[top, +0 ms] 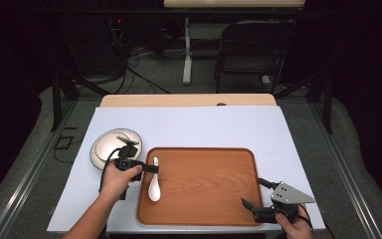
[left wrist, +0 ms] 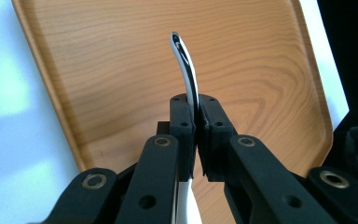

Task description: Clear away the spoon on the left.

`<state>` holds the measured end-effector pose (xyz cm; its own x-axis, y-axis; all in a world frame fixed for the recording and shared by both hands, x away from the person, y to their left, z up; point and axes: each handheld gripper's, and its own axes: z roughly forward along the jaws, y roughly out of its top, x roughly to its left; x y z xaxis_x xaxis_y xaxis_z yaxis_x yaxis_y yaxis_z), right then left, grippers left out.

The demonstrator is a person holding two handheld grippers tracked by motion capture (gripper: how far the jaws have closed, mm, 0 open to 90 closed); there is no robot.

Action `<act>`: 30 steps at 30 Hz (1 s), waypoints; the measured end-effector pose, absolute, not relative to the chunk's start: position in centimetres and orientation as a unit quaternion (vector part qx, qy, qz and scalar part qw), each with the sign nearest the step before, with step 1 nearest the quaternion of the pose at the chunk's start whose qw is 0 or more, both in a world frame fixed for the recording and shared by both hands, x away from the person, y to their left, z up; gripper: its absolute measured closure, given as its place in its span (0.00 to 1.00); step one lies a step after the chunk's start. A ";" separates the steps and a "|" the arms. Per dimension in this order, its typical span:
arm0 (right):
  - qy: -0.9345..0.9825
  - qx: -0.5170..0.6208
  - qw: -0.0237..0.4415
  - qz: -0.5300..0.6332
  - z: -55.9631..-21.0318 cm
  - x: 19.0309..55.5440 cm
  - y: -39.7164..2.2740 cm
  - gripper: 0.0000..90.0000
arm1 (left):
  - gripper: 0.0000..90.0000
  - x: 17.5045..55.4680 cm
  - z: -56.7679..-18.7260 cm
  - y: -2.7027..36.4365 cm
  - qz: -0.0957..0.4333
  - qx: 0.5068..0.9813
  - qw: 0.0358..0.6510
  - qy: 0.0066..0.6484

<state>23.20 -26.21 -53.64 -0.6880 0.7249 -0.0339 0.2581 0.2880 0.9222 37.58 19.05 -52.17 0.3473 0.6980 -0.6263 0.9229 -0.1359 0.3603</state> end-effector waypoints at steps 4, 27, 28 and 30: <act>0.768 0.319 0.232 0.504 -53.6 23.2 -26.2 0.16 | 0.95 37.9 -52.6 19.0 -0.161 0.730 0.358 0.560; 0.768 0.319 0.233 0.505 -53.6 23.2 -26.2 0.16 | 0.89 38.6 -53.4 19.2 -0.160 0.723 0.345 0.576; 0.768 0.318 0.233 0.505 -53.6 23.2 -26.3 0.16 | 0.89 38.6 -53.4 19.2 -0.160 0.723 0.345 0.576; 0.767 0.319 0.232 0.505 -53.6 23.2 -26.3 0.16 | 0.88 38.6 -53.5 19.2 -0.157 0.724 0.342 0.578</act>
<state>23.17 -26.26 -53.62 -0.6884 0.7245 -0.0341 0.2546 0.2854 0.9240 38.58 19.22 -53.48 0.2831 0.7291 -0.6232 0.9443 -0.0982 0.3140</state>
